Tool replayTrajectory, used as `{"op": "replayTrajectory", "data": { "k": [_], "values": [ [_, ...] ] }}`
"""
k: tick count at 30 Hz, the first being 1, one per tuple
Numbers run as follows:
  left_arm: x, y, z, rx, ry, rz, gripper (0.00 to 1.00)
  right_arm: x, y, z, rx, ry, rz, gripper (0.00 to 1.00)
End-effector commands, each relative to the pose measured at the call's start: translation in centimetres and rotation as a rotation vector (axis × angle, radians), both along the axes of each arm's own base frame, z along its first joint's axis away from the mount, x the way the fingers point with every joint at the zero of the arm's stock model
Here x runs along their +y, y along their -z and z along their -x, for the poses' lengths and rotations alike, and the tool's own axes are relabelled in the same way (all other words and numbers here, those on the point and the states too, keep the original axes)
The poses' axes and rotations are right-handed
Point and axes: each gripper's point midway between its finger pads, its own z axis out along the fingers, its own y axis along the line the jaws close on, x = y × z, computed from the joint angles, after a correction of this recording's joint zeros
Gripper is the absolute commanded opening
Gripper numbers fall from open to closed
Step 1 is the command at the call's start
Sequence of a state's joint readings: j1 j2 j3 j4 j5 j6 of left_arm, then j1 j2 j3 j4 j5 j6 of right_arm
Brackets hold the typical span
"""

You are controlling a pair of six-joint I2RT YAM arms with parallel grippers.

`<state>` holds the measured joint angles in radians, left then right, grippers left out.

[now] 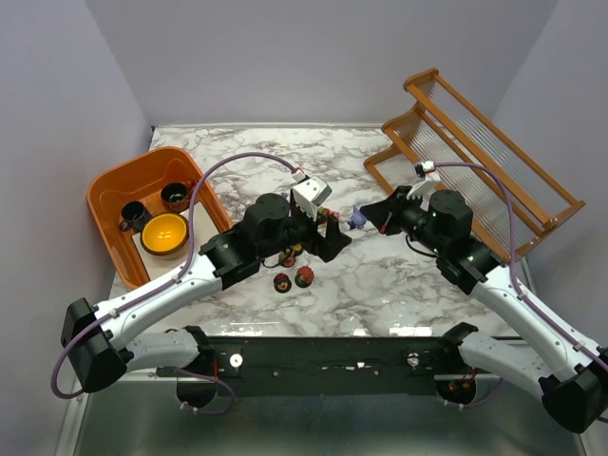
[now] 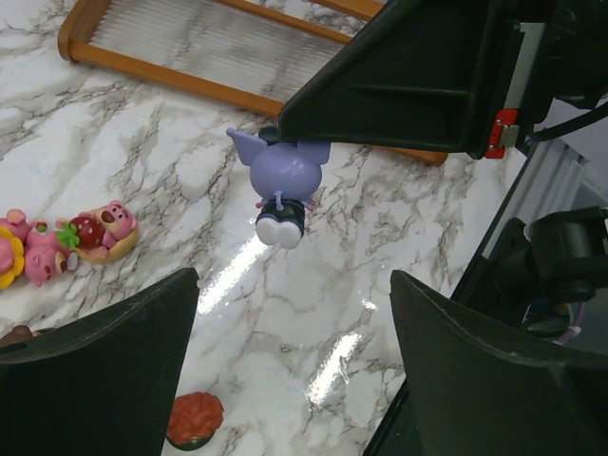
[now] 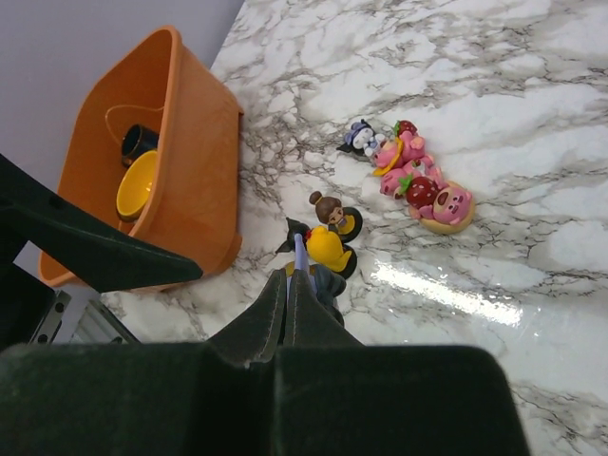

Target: Place and organize the plastic toys onto the shelf

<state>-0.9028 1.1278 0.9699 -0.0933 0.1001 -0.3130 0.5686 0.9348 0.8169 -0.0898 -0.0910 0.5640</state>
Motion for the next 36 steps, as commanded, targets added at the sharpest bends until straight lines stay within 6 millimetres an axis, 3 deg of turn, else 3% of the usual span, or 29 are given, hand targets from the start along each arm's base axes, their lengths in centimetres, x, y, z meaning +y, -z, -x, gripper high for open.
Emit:
{"op": "replayTrajectory", "data": {
  "k": [1,8,15,23,30,36],
  "values": [
    [-1.0,-1.4,-1.2,-0.076,-0.013,-0.002,0.88,0.7,-1.6,0.8,-0.040,-0.049,-0.054,0.01],
    [-2.2,0.3,-1.4,-0.060,0.020,-0.059,0.78,0.7,-2.0,1.2,-0.055,-0.058,-0.067,0.01],
    [-3.2,0.0,-2.0,-0.077,0.031,-0.068,0.55,0.8,-1.9,1.5,-0.057,-0.076,-0.063,0.01],
    [-4.1,0.1,-2.2,-0.076,0.046,-0.057,0.52,0.7,-2.0,1.6,-0.064,-0.082,-0.052,0.01],
    [-4.6,0.8,-1.7,-0.057,0.077,-0.061,0.20,0.6,-2.2,1.7,-0.073,-0.084,-0.049,0.01],
    [-4.3,1.1,-1.3,-0.067,0.089,-0.058,0.00,0.9,-2.4,2.0,-0.076,-0.109,-0.045,0.01]
  ]
}}
